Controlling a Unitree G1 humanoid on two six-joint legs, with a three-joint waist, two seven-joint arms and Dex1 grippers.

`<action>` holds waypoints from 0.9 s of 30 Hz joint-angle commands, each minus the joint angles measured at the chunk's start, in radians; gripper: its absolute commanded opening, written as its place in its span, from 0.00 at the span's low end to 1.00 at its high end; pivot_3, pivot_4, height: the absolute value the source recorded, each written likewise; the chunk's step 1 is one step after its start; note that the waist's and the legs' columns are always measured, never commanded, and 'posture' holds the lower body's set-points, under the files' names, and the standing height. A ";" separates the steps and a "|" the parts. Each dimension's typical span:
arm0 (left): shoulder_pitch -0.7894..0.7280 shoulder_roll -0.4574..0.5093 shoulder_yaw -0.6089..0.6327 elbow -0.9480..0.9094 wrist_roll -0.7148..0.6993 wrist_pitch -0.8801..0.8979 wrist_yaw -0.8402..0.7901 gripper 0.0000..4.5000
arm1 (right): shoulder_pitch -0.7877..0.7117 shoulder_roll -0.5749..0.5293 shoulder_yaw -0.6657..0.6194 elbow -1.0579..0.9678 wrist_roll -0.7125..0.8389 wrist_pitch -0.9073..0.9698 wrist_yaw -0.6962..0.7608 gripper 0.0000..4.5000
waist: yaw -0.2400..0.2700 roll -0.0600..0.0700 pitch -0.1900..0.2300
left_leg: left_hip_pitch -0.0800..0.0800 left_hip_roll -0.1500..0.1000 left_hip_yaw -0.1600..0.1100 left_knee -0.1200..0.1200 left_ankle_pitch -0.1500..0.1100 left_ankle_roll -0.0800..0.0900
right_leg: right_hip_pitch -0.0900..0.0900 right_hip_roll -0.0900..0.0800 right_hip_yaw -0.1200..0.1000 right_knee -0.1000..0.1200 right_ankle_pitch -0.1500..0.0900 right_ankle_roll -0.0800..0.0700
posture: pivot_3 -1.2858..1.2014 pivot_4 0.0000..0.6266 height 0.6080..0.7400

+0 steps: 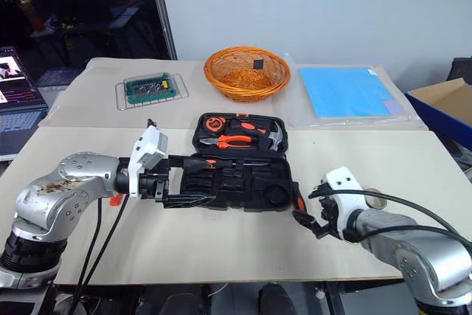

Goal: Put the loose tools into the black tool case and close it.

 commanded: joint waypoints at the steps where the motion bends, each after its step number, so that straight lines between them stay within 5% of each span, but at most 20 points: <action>1: -0.007 0.010 0.013 -0.056 -0.030 0.005 0.023 0.97 | -0.074 0.062 -0.026 0.028 -0.021 0.085 -0.051 1.00 | 0.001 0.000 0.000 | -0.002 0.000 0.000 0.000 0.000 0.000 | -0.003 0.000 0.000 0.000 0.002 -0.002 | 0.52 0.24 1.00; 4: 0.001 0.011 0.011 -0.073 -0.039 0.001 0.042 0.97 | -0.105 0.053 0.030 0.062 -0.082 0.104 -0.074 1.00 | 0.000 0.000 0.000 | -0.008 0.000 0.000 0.000 0.000 0.000 | -0.009 0.002 0.001 0.001 0.009 0.003 | 0.52 0.24 1.00; 7: 0.018 0.013 0.017 -0.089 -0.042 -0.009 0.053 1.00 | -0.106 0.002 0.064 0.074 -0.120 0.092 -0.051 0.85 | 0.001 0.000 0.000 | -0.008 0.000 -0.001 0.000 0.000 0.000 | -0.009 0.003 0.001 0.001 0.008 0.003 | 0.52 0.24 1.00; 16: 0.159 0.032 0.087 -0.137 -0.061 -0.056 0.084 1.00 | -0.031 -0.291 0.032 0.057 -0.189 -0.078 0.157 0.24 | 0.001 0.000 0.000 | -0.008 0.000 0.000 0.001 0.000 0.000 | -0.009 0.003 0.001 0.000 0.006 -0.002 | 0.52 0.24 1.00; 21: 0.280 -0.013 0.221 -0.138 -0.098 -0.135 0.121 1.00 | -0.126 -0.436 0.025 0.091 -0.212 -0.226 0.321 0.24 | -0.008 0.001 0.001 | -0.006 0.002 0.001 0.000 0.000 0.000 | -0.009 0.003 0.002 0.000 0.006 -0.002 | 0.52 0.24 1.00; 27: 0.403 0.028 0.352 -0.155 -0.152 -0.184 0.072 1.00 | -0.443 -0.363 0.337 0.211 -0.349 -0.478 0.508 0.24 | -0.028 0.002 0.001 | -0.003 0.005 0.002 0.000 0.000 0.000 | -0.009 0.006 0.002 0.001 0.004 -0.001 | 0.52 0.24 1.00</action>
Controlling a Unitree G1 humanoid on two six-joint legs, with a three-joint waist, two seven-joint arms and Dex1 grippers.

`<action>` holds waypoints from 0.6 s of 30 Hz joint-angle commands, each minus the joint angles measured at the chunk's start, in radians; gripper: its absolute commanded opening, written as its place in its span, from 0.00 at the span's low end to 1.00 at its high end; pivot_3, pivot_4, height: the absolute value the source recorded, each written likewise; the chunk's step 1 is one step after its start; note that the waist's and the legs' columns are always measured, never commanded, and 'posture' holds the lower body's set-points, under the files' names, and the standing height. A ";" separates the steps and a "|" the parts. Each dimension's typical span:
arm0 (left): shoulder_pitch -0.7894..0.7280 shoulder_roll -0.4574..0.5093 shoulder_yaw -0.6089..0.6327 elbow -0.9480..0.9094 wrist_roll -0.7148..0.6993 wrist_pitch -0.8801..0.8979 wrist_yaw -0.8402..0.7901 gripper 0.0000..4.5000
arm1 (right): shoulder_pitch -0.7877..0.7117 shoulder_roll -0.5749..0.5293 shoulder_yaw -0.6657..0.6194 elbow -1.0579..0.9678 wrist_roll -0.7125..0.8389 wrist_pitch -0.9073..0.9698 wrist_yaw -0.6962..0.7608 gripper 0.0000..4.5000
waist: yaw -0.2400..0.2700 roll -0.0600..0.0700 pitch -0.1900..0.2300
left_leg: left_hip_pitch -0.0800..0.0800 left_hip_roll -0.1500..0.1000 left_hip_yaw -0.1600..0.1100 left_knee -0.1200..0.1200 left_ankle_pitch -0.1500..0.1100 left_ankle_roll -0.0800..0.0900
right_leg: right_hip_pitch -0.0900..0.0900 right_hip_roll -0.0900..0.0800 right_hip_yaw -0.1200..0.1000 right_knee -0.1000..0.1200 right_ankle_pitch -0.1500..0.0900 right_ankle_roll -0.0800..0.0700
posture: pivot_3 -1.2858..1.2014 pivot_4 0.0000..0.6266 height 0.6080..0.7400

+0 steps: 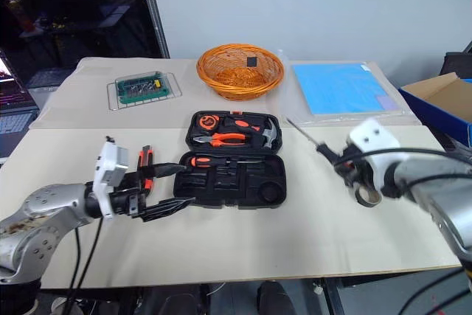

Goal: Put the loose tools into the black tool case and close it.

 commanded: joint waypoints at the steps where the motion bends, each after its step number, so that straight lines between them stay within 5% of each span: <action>1: 0.067 0.033 0.097 -0.072 -0.059 -0.035 -0.035 1.00 | -0.162 0.082 0.251 0.114 -0.160 -0.232 0.157 0.24 | -0.002 -0.001 0.000 | 0.000 0.000 0.000 0.000 0.000 0.000 | 0.000 0.000 0.000 0.000 0.000 0.000 | 0.52 0.24 1.00; 6: 0.155 0.083 0.194 -0.110 -0.128 -0.019 -0.061 1.00 | -0.323 0.201 0.490 0.373 -0.358 -0.493 0.360 0.24 | 0.005 -0.001 0.003 | -0.002 -0.002 0.003 -0.001 0.000 0.000 | -0.002 -0.004 0.000 -0.001 0.004 -0.006 | 0.52 0.24 1.00; 18: 0.222 0.138 0.279 -0.085 -0.140 -0.043 -0.080 1.00 | -0.348 0.288 0.554 0.609 -0.536 -0.717 0.563 0.24 | 0.026 -0.001 0.003 | 0.000 -0.003 0.004 -0.002 -0.001 0.000 | -0.002 -0.005 -0.002 0.001 0.002 -0.007 | 0.52 0.24 1.00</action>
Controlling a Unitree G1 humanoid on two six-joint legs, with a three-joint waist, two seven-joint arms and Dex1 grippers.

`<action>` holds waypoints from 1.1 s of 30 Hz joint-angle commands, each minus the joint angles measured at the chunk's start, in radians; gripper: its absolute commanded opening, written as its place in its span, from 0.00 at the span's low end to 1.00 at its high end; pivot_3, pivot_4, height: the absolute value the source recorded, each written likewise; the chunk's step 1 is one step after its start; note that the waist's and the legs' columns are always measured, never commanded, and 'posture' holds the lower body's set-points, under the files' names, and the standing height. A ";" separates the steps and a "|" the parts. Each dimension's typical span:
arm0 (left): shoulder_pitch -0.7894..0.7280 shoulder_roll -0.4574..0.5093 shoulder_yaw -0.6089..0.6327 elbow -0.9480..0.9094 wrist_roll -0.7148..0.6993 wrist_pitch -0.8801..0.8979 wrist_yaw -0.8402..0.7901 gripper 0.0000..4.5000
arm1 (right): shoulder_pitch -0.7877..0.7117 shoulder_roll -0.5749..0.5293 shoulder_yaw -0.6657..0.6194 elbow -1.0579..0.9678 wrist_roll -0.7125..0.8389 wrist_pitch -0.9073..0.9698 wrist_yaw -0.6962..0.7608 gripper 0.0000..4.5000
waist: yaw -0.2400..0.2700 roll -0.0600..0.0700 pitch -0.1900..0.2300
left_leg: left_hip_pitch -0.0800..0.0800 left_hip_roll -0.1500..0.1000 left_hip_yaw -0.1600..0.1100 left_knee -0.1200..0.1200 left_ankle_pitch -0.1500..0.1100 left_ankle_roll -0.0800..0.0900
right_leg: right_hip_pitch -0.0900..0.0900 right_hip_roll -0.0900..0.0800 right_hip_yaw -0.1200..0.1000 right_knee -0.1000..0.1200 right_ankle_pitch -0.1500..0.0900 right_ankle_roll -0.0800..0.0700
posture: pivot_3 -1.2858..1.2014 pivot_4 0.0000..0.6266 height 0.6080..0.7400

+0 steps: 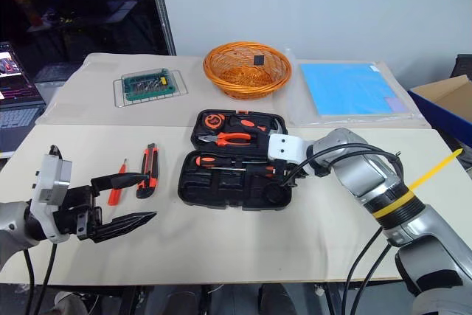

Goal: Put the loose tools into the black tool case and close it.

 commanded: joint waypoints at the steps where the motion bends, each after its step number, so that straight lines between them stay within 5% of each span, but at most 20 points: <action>1: -0.002 0.020 0.023 0.001 -0.001 -0.034 -0.010 1.00 | -0.018 0.014 0.009 0.076 -0.066 -0.081 0.055 0.24 | 0.000 0.000 0.000 | 0.000 0.000 0.000 0.000 0.000 0.000 | 0.000 0.000 0.000 0.000 0.000 0.000 | 0.52 0.24 1.00; 17: -0.017 0.028 -0.002 0.024 0.033 -0.073 -0.007 1.00 | -0.017 0.092 -0.032 0.180 -0.136 -0.076 0.128 0.23 | 0.003 0.000 0.000 | 0.001 0.000 0.000 -0.004 0.000 -0.001 | 0.000 0.000 -0.001 0.000 0.001 0.000 | 0.52 0.24 1.00; 18: -0.019 0.028 -0.004 0.025 0.033 -0.074 -0.007 1.00 | -0.018 0.096 -0.035 0.181 -0.134 -0.077 0.132 0.45 | 0.003 0.000 0.000 | 0.001 0.000 0.000 -0.004 0.000 -0.001 | 0.000 0.000 -0.001 -0.001 0.000 0.000 | 0.52 0.24 1.00; 24: -0.030 0.034 -0.012 0.041 0.038 -0.080 -0.014 1.00 | -0.031 0.104 -0.120 0.126 -0.098 -0.027 0.122 0.85 | 0.001 -0.001 -0.001 | 0.001 0.001 0.000 -0.005 0.000 -0.001 | 0.000 0.001 -0.001 -0.001 0.002 0.002 | 0.52 0.24 1.00; 30: -0.060 0.035 -0.041 0.056 0.041 -0.081 -0.002 1.00 | -0.024 0.161 -0.303 0.018 0.092 0.092 0.104 0.85 | -0.005 0.000 0.000 | 0.002 0.002 -0.001 -0.006 0.001 -0.002 | -0.001 0.003 0.000 0.001 0.003 0.002 | 0.52 0.24 1.00; 33: -0.071 0.033 -0.051 0.063 0.046 -0.083 0.001 1.00 | 0.017 0.209 -0.360 -0.022 0.107 0.096 0.009 0.61 | -0.003 0.000 0.000 | 0.002 0.002 -0.001 -0.006 0.001 -0.002 | -0.001 0.004 0.000 0.001 0.003 0.003 | 0.52 0.24 1.00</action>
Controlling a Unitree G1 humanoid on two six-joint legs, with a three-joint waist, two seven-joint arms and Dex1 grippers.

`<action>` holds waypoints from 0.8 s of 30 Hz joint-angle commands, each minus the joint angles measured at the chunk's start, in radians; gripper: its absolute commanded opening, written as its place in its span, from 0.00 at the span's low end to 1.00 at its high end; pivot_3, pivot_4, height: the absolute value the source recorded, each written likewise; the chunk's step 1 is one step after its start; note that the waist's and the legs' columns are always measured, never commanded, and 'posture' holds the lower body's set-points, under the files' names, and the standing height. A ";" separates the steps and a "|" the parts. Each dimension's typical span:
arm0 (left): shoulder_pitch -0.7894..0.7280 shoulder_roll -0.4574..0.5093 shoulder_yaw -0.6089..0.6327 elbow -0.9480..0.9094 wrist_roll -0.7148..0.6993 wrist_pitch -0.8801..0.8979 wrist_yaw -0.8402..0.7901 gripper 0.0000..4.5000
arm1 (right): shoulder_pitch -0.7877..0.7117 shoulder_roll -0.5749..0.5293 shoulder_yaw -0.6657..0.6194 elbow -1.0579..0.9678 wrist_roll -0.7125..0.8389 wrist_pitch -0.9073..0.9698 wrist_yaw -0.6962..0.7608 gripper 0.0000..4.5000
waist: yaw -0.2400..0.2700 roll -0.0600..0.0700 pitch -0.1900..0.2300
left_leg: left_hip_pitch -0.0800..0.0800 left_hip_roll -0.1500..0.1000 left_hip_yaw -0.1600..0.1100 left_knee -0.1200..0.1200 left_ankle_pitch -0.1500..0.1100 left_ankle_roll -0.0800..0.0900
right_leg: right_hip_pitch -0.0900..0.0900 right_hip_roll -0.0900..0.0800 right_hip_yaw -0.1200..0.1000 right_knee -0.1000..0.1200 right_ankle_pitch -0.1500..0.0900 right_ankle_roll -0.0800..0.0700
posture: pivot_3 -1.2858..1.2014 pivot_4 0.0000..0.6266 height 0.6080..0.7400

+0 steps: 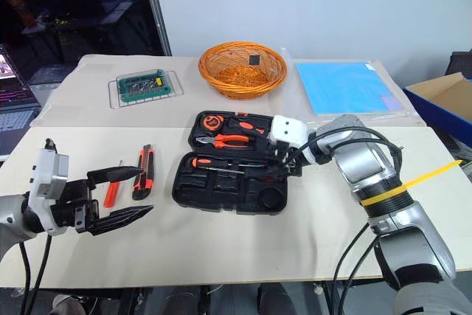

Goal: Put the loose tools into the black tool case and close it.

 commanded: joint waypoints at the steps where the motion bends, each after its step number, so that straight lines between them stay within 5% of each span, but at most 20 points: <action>1: -0.017 0.009 0.001 0.000 0.006 -0.023 0.008 1.00 | 0.070 0.060 -0.091 -0.101 0.015 0.028 -0.175 0.54 | 0.002 0.000 0.000 | 0.000 0.000 0.000 -0.001 0.000 0.000 | 0.000 0.000 0.000 0.000 0.000 0.000 | 0.52 0.24 1.00; 8: -0.015 0.011 0.011 0.013 0.013 -0.022 0.017 1.00 | 0.347 0.146 -0.046 -0.309 -0.130 -0.002 -0.467 0.00 | 0.007 0.000 0.000 | -0.001 -0.001 0.000 -0.003 0.000 -0.001 | -0.001 -0.001 0.000 -0.001 0.000 0.000 | 0.52 0.24 1.00; 18: -0.025 0.018 -0.021 0.074 0.061 -0.046 0.002 1.00 | 0.417 0.112 0.137 -0.091 -0.339 -0.258 -0.547 0.00 | -0.009 -0.005 -0.005 | 0.014 0.000 0.001 -0.004 0.001 -0.003 | 0.005 -0.001 0.000 -0.001 -0.005 -0.007 | 0.52 0.24 1.00; 22: -0.012 -0.008 -0.014 0.079 0.078 -0.046 0.045 1.00 | 0.413 0.127 0.080 -0.123 -0.325 -0.301 -0.587 0.00 | -0.017 -0.009 -0.008 | 0.016 0.000 0.001 -0.005 0.000 -0.006 | 0.007 -0.002 0.000 0.000 -0.005 -0.008 | 0.52 0.24 1.00; 24: -0.008 -0.036 0.006 0.081 0.087 -0.034 0.110 1.00 | 0.421 0.208 -0.037 -0.224 -0.151 -0.226 -0.590 0.00 | -0.019 -0.010 -0.008 | 0.016 0.000 0.002 -0.005 0.000 -0.006 | 0.007 -0.003 0.000 0.000 -0.004 -0.008 | 0.52 0.24 1.00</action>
